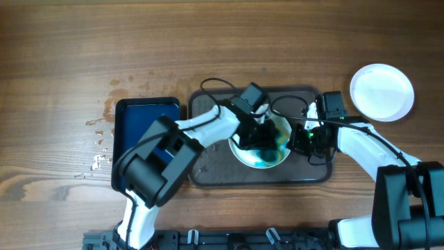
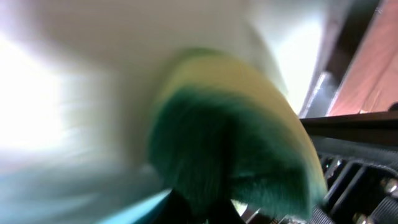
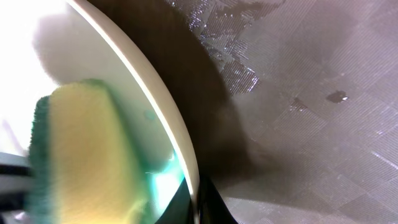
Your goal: Clean dirty plates on tray and stack at the side
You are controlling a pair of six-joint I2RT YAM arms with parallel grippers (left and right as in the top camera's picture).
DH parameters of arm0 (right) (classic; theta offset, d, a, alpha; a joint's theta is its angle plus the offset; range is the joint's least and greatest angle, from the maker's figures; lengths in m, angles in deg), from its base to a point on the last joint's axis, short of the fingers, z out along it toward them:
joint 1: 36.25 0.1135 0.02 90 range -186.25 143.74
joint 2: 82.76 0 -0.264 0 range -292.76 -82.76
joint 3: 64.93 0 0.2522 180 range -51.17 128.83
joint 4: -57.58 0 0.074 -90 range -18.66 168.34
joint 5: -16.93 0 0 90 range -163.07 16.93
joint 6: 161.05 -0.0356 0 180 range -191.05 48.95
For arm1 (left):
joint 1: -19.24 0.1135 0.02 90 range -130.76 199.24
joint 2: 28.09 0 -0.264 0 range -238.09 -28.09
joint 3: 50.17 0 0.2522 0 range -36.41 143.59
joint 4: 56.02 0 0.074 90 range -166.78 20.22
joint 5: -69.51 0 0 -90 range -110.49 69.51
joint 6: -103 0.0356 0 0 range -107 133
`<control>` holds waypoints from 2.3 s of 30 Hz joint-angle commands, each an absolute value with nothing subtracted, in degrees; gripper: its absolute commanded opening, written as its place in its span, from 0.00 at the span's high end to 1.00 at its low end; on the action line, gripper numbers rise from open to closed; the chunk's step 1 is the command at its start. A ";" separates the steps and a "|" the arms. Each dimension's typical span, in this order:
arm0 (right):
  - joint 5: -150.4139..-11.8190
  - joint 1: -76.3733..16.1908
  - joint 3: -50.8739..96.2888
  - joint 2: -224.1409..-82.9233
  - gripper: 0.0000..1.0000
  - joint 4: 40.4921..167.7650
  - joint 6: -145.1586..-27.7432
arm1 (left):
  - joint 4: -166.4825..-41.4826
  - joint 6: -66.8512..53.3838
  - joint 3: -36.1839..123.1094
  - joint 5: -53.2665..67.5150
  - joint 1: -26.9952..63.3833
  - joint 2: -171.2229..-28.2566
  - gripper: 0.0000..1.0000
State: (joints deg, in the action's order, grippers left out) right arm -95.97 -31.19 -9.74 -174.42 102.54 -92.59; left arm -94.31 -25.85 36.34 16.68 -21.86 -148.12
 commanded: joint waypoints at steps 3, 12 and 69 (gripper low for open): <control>-95.18 -30.85 -10.31 -175.18 0.96 103.61 -92.18 | -102.53 -21.35 34.11 6.56 -10.73 -150.74 0.96; -95.20 -30.85 -10.31 -175.18 0.96 104.05 -92.02 | -104.37 -10.77 34.11 -10.03 -9.49 -150.74 0.96; -94.72 -30.85 -10.31 -175.18 0.96 105.28 -90.56 | -92.80 10.85 48.03 -18.05 -22.54 -150.68 0.96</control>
